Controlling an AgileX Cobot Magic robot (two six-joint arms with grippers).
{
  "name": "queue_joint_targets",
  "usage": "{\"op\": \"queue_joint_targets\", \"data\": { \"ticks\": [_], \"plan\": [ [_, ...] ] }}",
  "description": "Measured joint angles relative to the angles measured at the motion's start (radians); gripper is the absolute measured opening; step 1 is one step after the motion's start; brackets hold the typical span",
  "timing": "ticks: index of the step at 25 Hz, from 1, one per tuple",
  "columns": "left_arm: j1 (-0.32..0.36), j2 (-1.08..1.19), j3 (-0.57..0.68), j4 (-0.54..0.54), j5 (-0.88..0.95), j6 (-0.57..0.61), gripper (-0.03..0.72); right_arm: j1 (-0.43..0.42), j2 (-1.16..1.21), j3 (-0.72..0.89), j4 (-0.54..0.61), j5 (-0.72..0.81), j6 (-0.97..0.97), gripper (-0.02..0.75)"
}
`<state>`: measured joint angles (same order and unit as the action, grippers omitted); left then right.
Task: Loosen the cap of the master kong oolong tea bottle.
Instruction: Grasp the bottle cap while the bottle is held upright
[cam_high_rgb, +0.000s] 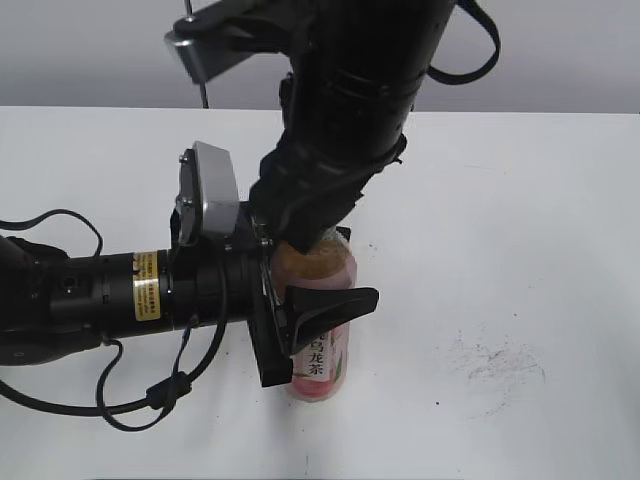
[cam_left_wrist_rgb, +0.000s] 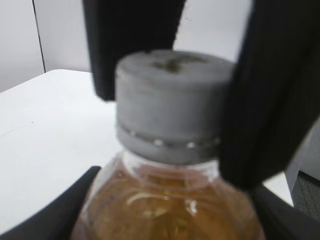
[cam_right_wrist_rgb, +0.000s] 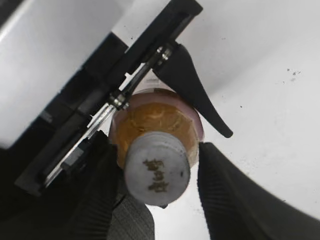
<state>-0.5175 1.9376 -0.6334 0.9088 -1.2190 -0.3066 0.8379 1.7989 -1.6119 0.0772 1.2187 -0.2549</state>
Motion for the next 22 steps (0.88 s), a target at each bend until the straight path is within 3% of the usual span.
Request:
{"op": "queue_joint_targets", "data": {
  "ticks": [5, 9, 14, 22],
  "plan": [
    [0.0, 0.0, 0.0, -0.001, 0.0, 0.0, 0.446, 0.0, 0.0, 0.032, -0.005, 0.002, -0.014, 0.286],
    [0.0, 0.0, 0.0, -0.001, 0.0, 0.0, 0.446, 0.0, 0.001, 0.027, -0.008, 0.004, -0.017, 0.295],
    [0.0, 0.0, 0.0, -0.001, 0.0, 0.0, 0.446, 0.0, 0.002, 0.006, -0.016, 0.005, -0.017, 0.375],
    [0.0, 0.0, 0.0, -0.001, 0.0, 0.0, 0.446, 0.0, 0.0, -0.003, -0.015, 0.005, -0.017, 0.37]
  ]
}}
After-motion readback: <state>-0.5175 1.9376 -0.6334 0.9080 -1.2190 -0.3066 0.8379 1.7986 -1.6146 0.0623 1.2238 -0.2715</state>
